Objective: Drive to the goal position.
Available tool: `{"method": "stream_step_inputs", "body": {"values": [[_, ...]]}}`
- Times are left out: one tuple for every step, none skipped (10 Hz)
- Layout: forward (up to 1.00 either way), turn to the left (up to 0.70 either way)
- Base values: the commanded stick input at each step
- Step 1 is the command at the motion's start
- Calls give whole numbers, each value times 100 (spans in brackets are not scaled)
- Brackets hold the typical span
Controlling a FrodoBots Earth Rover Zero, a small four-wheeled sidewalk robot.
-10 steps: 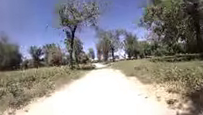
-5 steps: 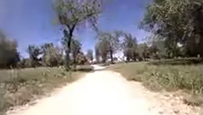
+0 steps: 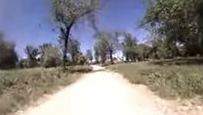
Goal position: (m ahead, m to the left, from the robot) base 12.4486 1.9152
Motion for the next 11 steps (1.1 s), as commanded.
{"method": "stream_step_inputs", "body": {"values": [[85,0],[85,0],[85,0],[85,0],[85,0],[85,0],[85,0],[85,0],[85,0],[85,0],[85,0]]}}
